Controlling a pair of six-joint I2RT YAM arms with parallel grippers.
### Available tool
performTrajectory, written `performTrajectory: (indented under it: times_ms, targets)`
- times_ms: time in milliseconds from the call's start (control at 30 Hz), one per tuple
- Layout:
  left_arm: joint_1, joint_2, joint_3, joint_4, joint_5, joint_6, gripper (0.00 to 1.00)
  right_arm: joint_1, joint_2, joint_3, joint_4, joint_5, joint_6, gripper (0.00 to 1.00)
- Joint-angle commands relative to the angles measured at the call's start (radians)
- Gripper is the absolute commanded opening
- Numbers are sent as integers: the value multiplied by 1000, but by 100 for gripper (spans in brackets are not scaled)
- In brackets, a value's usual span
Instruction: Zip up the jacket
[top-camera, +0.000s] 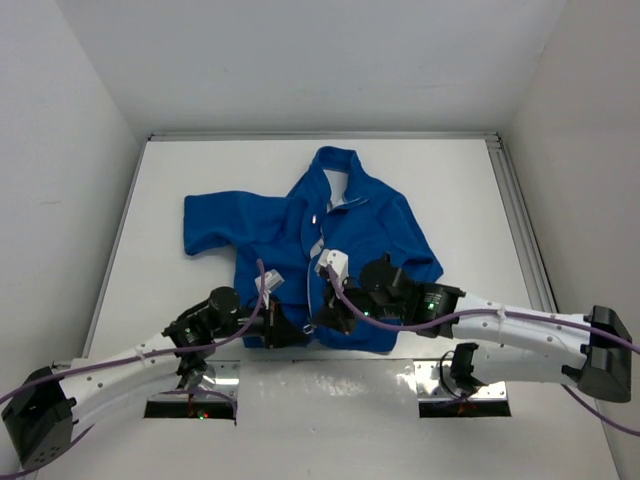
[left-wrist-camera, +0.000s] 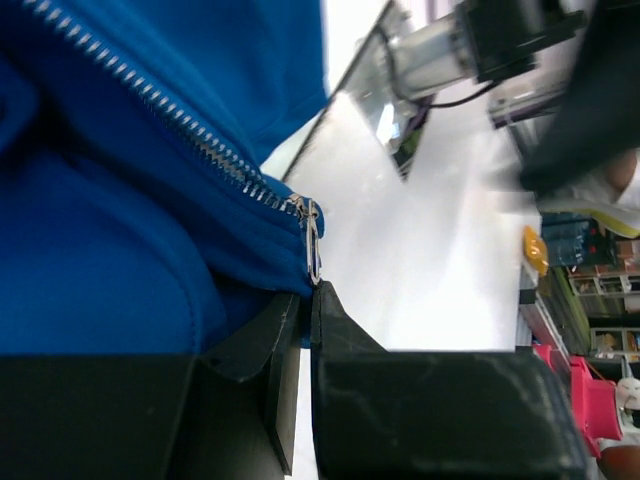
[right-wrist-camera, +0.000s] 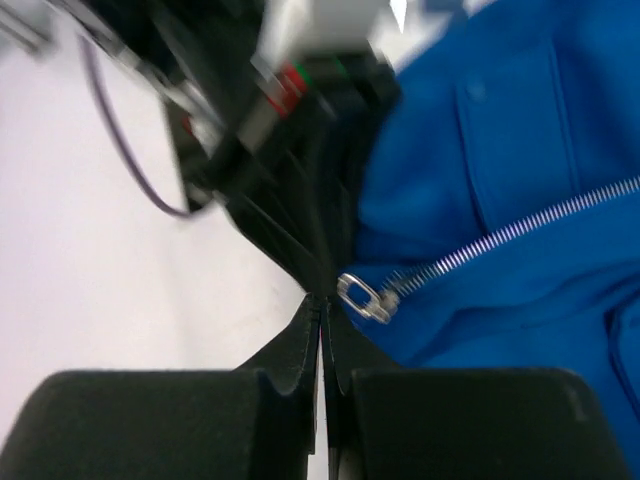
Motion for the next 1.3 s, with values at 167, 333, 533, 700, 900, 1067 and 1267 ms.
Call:
performTrajectory:
  times_ms: [167,333,533,700,900,1067,1267]
  targets:
    - [-4,-5,16,86,19,-5,0,1,38,4,-45,325,-66,44]
    - [-4,-74,114,-160,-229,25,45,-210,82,-42,22,428,123,60]
    - [-4,-214,218,-325,-719,-95,57,-293,188,-91,-76,773,301,70]
    - [-3,-46,232,-530,-1029,-286,58,-319,169,-207,-88,883,384,80]
    - [55,176,232,-456,-1095,-291,65,-361,179,-255,-99,890,422,86]
    - [299,255,127,-288,-912,-214,57,-362,147,-330,-73,856,476,69]
    - [404,574,217,-22,-786,-145,27,-364,79,-414,-30,706,504,22]
